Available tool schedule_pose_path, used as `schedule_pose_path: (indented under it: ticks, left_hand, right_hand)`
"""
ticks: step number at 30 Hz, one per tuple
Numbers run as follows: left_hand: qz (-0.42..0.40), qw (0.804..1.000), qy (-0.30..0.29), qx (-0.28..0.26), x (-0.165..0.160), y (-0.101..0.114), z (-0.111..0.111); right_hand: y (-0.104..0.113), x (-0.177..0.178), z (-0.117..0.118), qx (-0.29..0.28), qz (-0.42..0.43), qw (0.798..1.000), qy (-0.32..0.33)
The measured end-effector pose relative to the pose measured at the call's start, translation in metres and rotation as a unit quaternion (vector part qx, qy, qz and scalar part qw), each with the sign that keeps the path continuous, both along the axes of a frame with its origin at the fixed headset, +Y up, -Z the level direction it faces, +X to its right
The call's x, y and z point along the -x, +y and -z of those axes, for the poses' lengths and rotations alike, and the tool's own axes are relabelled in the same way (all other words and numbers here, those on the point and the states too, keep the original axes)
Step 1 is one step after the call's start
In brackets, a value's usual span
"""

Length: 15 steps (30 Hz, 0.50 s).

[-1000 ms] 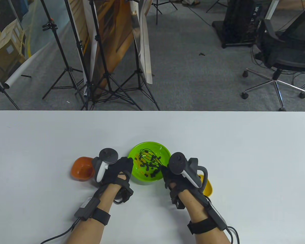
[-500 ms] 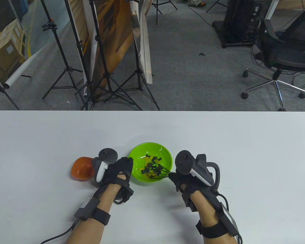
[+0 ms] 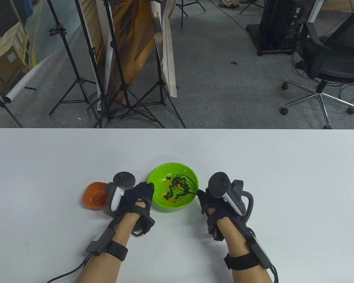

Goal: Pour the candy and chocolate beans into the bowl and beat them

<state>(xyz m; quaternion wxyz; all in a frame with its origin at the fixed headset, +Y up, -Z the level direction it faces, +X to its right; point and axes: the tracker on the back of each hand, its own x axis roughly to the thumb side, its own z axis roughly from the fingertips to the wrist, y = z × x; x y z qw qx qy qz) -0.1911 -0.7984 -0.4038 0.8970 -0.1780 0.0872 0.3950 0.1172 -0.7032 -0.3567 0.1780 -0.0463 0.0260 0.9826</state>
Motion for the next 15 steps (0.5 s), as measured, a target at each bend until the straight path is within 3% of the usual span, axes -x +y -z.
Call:
schedule_pose_path:
  ticks: [8,15]
  left_hand:
    - [0.0,1.0,0.002,0.001,0.0,0.0,0.0]
    - [-0.002,1.0,0.009,0.003,0.002,0.0,0.0]
  right_hand:
    - [-0.012,0.022,-0.001,-0.025,-0.001,0.999,0.037]
    - [0.005,0.029,-0.008,-0.003,0.004,0.994,0.105]
